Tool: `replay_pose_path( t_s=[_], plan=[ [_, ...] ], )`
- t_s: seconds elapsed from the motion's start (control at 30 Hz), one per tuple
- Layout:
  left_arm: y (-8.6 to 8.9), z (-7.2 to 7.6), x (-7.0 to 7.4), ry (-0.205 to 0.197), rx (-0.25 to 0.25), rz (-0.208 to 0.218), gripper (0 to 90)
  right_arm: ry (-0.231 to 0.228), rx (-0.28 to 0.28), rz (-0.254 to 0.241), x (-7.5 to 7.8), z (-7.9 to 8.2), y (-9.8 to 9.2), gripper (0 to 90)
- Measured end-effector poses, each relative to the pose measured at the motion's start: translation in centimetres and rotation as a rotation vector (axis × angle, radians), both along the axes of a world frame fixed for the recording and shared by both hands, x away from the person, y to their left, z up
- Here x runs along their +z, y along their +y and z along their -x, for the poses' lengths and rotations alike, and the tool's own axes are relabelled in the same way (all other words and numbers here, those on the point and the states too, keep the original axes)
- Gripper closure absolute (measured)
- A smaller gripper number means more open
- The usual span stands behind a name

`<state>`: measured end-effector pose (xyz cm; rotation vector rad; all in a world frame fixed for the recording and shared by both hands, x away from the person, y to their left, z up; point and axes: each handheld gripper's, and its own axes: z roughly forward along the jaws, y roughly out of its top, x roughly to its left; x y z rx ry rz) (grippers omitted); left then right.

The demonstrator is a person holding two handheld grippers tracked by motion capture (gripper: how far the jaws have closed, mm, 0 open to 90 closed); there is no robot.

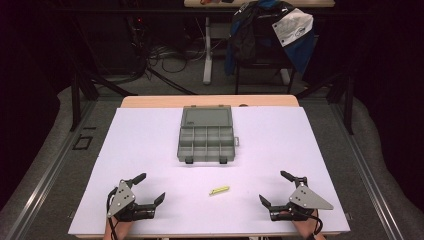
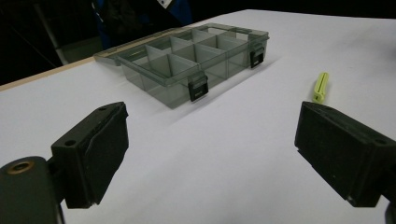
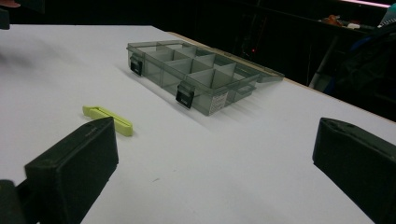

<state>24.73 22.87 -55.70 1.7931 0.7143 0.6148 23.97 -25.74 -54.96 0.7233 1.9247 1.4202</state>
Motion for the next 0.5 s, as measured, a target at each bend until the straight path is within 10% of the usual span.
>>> replay_pose_path(
  t_s=[0.5],
  plan=[
    [-2.3, -0.8, 0.8, 0.069, -0.042, -0.054, 9.9, 0.019, -0.006, -0.001, -0.1, -0.2, -0.2, 0.0]
  ],
)
